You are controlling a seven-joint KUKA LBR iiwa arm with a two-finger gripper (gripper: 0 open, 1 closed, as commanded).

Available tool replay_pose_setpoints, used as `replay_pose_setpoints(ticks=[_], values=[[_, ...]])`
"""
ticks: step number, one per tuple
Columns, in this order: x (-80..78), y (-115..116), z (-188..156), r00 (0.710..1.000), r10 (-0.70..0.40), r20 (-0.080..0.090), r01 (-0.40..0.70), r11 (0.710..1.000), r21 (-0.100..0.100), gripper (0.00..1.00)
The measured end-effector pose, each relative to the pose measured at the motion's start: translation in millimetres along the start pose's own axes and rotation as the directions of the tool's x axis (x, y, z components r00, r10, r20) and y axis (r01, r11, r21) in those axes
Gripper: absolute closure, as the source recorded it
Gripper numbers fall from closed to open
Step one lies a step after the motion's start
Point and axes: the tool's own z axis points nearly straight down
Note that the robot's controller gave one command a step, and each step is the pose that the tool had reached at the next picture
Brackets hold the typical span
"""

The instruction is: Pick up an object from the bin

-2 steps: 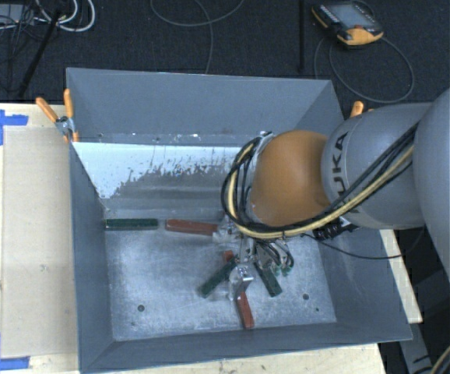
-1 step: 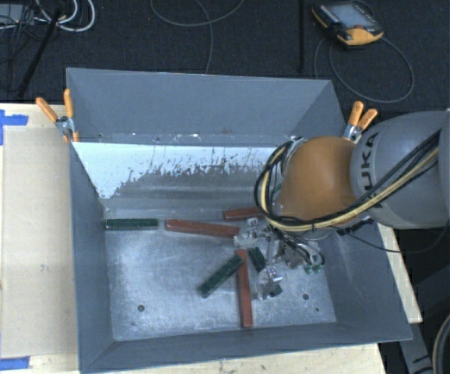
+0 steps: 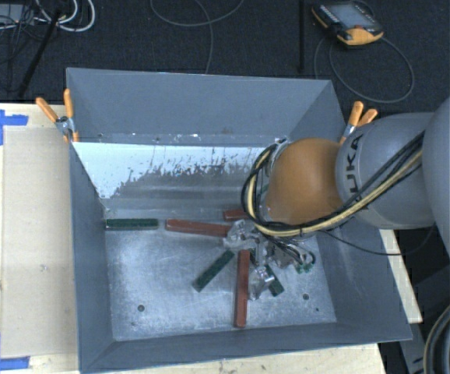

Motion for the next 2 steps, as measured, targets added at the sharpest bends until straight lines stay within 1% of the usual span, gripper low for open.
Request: replay_pose_setpoints(ticks=[1,2], values=[[13.3,-34.1,2.3,0.996,0.084,0.005,-0.083,0.996,-0.006,0.00],[64.2,-12.5,2.1,0.976,0.217,0.010,-0.217,0.976,0.000,1.00]])
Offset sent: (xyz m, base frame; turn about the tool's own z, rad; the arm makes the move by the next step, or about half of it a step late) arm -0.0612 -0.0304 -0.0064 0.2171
